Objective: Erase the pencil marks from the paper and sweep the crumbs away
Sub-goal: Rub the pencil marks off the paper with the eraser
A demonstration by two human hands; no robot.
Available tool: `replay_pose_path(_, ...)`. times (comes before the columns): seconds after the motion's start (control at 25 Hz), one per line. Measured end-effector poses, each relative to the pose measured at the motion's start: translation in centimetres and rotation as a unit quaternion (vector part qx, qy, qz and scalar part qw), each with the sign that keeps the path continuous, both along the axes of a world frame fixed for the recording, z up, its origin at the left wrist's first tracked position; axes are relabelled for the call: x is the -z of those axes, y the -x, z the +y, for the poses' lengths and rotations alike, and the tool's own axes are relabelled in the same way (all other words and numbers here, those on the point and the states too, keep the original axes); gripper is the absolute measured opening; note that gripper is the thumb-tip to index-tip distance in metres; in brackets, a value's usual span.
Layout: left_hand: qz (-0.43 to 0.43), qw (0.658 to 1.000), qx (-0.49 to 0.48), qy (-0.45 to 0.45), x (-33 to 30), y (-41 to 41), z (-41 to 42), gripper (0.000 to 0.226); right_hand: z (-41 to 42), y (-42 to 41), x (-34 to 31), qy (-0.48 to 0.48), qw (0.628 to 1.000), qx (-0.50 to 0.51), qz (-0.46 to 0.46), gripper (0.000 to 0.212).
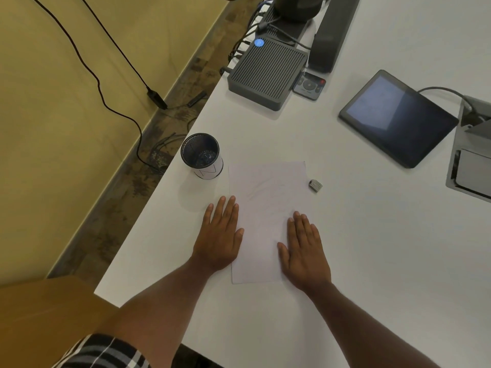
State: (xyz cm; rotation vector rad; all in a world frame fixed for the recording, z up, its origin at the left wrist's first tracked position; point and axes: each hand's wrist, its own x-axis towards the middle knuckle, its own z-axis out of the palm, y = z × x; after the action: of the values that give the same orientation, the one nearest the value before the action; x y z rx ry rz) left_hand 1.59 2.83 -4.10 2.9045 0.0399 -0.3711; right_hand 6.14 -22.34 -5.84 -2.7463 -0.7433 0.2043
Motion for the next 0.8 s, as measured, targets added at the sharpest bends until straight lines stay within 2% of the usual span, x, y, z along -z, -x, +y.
replay_pose_path(0.16, -0.012, 1.000, 0.003, -0.005, 0.7, 0.1, 0.1, 0.067, 0.0, 0.0, -0.3, -0.010, 1.000, 0.005, 0.017, 0.066)
replay_pose_path(0.24, -0.019, 1.000, 0.002, -0.008, 1.0, 0.0, 0.1, 0.067, 0.1, -0.8, -1.0, -0.046, 0.998, 0.029, 0.032, 0.064)
replay_pose_path(0.4, -0.036, 0.999, 0.001, -0.013, 1.3, 0.0, 0.1, 0.067, 0.2, -7.4, -3.3, -0.167, 0.969, 0.178, 0.037, 0.052)
replay_pose_path(0.52, -0.053, 0.999, 0.002, -0.009, 1.4, 0.1, 0.3, 0.067, 0.3, -12.8, -4.0, -0.152, 0.953, 0.257, 0.056, 0.047)
replay_pose_path(0.68, -0.060, 0.998, -0.002, -0.005, 1.3, 0.1, 0.3, 0.066, 0.6, -15.0, -3.7, -0.122, 0.963, 0.222, 0.096, 0.012)
replay_pose_path(0.8, -0.062, 0.998, -0.005, -0.001, 1.3, 0.1, 0.3, 0.066, 1.9, -13.9, -4.9, -0.227, 0.937, 0.241, 0.113, 0.014)
